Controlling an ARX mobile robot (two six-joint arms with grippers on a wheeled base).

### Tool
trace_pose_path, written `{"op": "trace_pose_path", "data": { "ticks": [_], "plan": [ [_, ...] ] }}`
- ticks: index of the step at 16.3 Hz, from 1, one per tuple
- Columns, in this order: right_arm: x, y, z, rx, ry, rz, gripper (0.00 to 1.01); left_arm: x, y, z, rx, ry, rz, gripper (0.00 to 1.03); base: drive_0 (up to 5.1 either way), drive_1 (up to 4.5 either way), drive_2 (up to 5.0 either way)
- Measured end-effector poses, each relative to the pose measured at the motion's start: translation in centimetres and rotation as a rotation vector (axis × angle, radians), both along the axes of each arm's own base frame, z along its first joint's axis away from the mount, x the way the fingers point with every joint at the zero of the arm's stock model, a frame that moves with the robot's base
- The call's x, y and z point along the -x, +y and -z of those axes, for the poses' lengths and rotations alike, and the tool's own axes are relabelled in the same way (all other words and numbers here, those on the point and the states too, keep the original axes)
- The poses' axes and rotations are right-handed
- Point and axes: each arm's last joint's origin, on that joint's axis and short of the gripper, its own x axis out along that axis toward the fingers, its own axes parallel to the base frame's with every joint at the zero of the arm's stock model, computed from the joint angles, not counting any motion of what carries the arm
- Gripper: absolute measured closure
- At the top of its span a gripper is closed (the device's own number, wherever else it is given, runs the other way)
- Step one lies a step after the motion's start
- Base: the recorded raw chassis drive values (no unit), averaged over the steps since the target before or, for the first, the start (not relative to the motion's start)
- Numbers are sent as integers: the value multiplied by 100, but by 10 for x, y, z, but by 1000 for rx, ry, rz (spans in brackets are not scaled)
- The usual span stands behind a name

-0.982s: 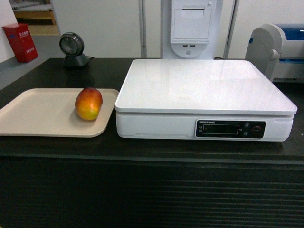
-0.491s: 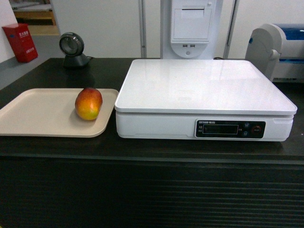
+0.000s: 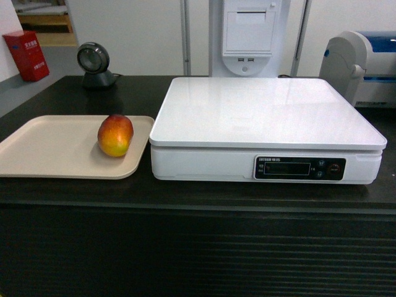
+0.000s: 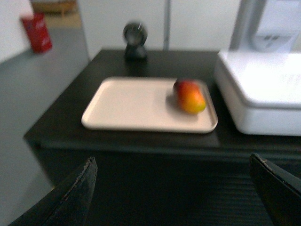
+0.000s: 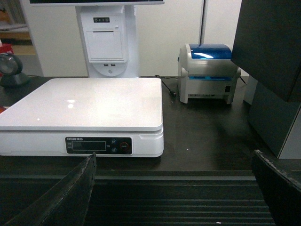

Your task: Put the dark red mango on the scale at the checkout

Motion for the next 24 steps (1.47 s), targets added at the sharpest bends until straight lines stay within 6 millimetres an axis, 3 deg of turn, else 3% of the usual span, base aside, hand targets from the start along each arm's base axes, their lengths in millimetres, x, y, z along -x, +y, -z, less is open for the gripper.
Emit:
{"op": "trace_pose_path", "data": {
  "ticks": [1,3,7,9,14,20,24],
  "plan": [
    [0,0,0,0,1,0,3,-17,1,-33,27,77,-96,5,0,0,0],
    [0,0,0,0,0,0,3,-27,4,-55,42,-2,-56,5,0,0,0],
    [0,0,0,0,0,0,3,-79,11,-54,17,25,88,5,0,0,0],
    [0,0,0,0,0,0,3,-127,7,-66,-5,38,173,5,0,0,0],
    [0,0,0,0,0,0,3,-250,-3,-36,41,323,267,5,0,0,0],
    [0,0,0,0,0,0,3,-290,-2,-26,49,397,267,5,0,0,0],
    [0,0,0,0,0,0,3,-349,-3,-12,82,522,257,5,0,0,0]
  ]
}}
